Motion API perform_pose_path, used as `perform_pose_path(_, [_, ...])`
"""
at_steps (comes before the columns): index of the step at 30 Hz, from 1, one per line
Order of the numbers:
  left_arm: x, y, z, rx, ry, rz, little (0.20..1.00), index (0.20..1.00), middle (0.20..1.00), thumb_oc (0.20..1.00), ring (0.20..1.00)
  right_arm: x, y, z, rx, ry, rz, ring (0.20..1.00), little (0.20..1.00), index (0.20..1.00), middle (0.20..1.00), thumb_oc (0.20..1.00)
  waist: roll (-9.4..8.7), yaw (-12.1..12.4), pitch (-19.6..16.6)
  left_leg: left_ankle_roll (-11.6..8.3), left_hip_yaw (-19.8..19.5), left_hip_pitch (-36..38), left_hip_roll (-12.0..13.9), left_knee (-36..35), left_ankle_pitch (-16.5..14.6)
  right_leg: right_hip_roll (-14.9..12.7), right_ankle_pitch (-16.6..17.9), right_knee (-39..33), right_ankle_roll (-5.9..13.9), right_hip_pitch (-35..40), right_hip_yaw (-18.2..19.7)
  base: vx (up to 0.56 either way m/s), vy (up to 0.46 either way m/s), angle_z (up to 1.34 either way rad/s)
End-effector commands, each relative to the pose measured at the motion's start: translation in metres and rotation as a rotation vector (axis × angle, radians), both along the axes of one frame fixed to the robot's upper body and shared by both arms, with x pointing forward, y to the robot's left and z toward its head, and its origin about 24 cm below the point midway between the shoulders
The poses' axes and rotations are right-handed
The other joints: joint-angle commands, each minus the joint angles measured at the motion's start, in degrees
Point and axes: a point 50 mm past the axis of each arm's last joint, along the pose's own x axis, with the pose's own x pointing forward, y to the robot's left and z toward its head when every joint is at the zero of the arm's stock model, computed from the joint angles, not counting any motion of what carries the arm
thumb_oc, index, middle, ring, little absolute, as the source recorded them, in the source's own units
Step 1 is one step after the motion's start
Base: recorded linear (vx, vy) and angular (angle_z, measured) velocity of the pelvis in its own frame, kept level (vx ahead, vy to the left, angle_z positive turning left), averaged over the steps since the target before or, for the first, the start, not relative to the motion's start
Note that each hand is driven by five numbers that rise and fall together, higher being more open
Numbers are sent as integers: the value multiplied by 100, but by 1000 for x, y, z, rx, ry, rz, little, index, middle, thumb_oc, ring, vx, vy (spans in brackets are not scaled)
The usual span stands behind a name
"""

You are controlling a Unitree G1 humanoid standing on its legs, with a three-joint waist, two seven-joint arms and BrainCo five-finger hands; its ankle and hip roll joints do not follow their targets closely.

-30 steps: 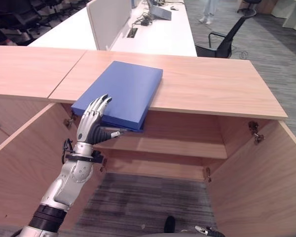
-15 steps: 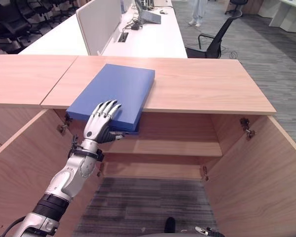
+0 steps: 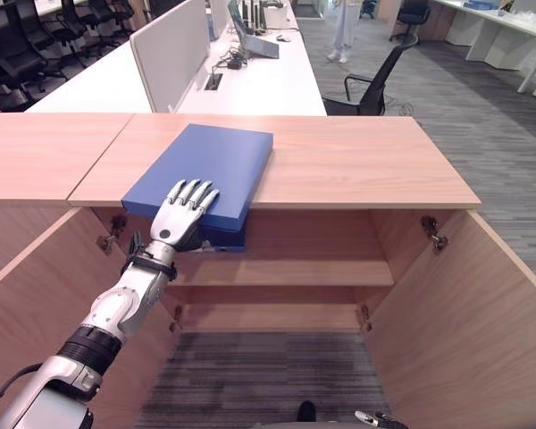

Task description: Put the empty folder in the office cabinet

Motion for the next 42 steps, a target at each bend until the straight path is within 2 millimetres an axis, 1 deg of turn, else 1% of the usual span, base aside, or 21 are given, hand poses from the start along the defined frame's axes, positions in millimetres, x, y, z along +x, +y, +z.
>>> perform_pose_path(1, [12,11,43,78,-180,33,200,200,200,200,200,4,5,-2,-6,14,2,1000,1000,1000,1000,1000,-286,-157,-41,161,106,-277,-306,9,-181,-340,-631,2,808,777,209,20,1,-4])
perform_pose_path(5, [21,14,41,95,-188,74,200,200,200,200,200,4,6,-2,-12,13,25,1000,1000,1000,1000,1000,-278,-205,-62,156,126,-232,-311,9,-197,-326,-636,2,803,800,243,10,0,-2])
perform_pose_path(13, [29,35,-3,79,-10,234,200,200,200,200,200,4,1,-1,-37,13,30,1000,1000,1000,1000,1000,-283,-329,-56,157,246,-160,-313,9,-202,-295,-605,2,801,794,327,17,7,-7])
perform_pose_path(16, [13,3,29,-259,-96,63,200,200,200,200,200,3,1,-1,-37,10,-22,1000,1000,1000,1000,1000,-328,-221,-9,170,173,-213,-319,9,-192,-317,-603,2,801,773,269,12,3,-10])
perform_pose_path(17, [-6,-20,40,-480,-47,-108,200,200,200,200,200,3,0,-1,-27,12,-42,1000,1000,1000,1000,1000,-324,-186,4,180,124,-236,-325,9,-181,-326,-612,2,792,778,236,-9,5,5])
perform_pose_path(19, [-33,-40,54,-821,50,-335,200,200,200,200,200,8,2,0,-7,-4,-36,1000,1000,1000,1000,1000,-299,-151,18,196,91,-262,-342,9,-138,-346,-593,2,766,773,202,-5,12,26])
perform_pose_path(20, [-41,-45,61,-905,81,-416,200,200,200,200,200,13,3,0,2,-16,-27,1000,1000,1000,1000,1000,-285,-135,32,199,75,-259,-351,9,-133,-352,-589,2,762,782,187,5,11,24])
perform_pose_path(21, [-54,-46,70,-1141,163,-577,200,200,200,200,200,20,5,2,15,-38,-14,1000,1000,1000,1000,1000,-257,-92,47,203,54,-253,-358,9,-127,-362,-591,2,757,795,156,-2,6,22])
perform_pose_path(23, [-69,-49,63,-1495,381,-782,200,200,200,200,200,41,12,6,56,-103,39,1000,1000,1000,1000,1000,-219,-11,76,204,29,-226,-359,9,-130,-371,-599,2,757,838,109,5,-5,16])
perform_pose_path(24, [-75,-51,58,-1590,487,-833,200,200,200,200,200,56,14,11,81,-168,54,1000,1000,1000,1000,1000,-205,28,88,205,7,-231,-362,9,-119,-375,-587,2,754,845,95,0,-14,10])
perform_pose_path(26, [-80,-49,53,-1662,547,-853,200,200,200,200,200,66,15,16,91,-223,46,1000,1000,1000,1000,1000,-202,58,84,206,-15,-254,-374,9,-94,-384,-572,2,752,833,89,-5,-6,3])
perform_pose_path(28, [-84,-45,42,-1838,614,-866,200,200,200,200,200,88,18,28,120,-345,58,1000,1000,1000,1000,1000,-182,86,105,201,-39,-230,-372,9,-87,-379,-590,2,756,866,69,1,-2,5])
perform_pose_path(30, [-89,-32,17,-2028,612,-755,200,200,200,200,200,123,12,68,146,-628,32,1000,1000,1000,1000,1000,-178,78,129,195,-71,-253,-374,9,-49,-384,-596,2,754,869,16,-9,-6,4])
perform_pose_path(32, [-95,-19,3,-2021,599,-624,200,200,200,200,200,130,0,87,116,-734,12,1000,1000,1000,1000,1000,-159,79,135,199,-96,-261,-383,9,-40,-382,-602,2,748,878,-18,1,-2,2])
perform_pose_path(34, [-107,1,-5,-1891,589,-462,200,200,200,200,200,133,-18,102,28,-789,21,1000,1000,1000,1000,1000,-136,103,152,209,-136,-257,-381,9,-47,-383,-626,2,738,895,-37,10,-3,10])
perform_pose_path(35, [-110,8,-6,-1796,571,-392,200,200,200,200,200,131,-24,104,-2,-787,9,1000,1000,1000,1000,1000,-132,114,153,213,-154,-257,-380,9,-53,-380,-635,2,733,900,-39,14,-6,10])
perform_pose_path(36, [-113,18,-2,-1578,548,-301,200,200,200,200,200,128,-35,106,-55,-777,2,1000,1000,1000,1000,1000,-137,133,161,212,-172,-254,-372,9,-72,-377,-656,2,730,906,-45,10,-25,6])
perform_pose_path(37, [-113,32,5,-1272,511,-201,200,200,200,200,200,121,-58,114,-174,-765,6,1000,1000,1000,1000,1000,-146,151,174,213,-193,-260,-355,9,-109,-379,-691,2,732,916,-71,0,0,0])
perform_pose_path(38, [-112,38,6,-1141,492,-140,200,200,200,200,200,120,-68,122,-247,-765,42,1000,1000,1000,1000,1000,-157,140,181,220,-203,-254,-355,9,-134,-384,-705,2,730,922,-65,0,0,0])
perform_pose_path(40, [-112,40,5,-1113,485,-120,200,200,200,200,200,120,-72,125,-284,-759,64,1000,1000,1000,1000,1000,-154,144,182,221,-202,-251,-353,9,-142,-384,-711,2,730,925,-66,0,0,0])
perform_pose_path(42, [-112,51,6,-977,426,-33,200,200,200,200,200,120,-85,136,-397,-747,130,1000,1000,1000,1000,1000,-155,142,187,226,-201,-251,-350,9,-164,-386,-726,2,727,919,-64,0,0,0])
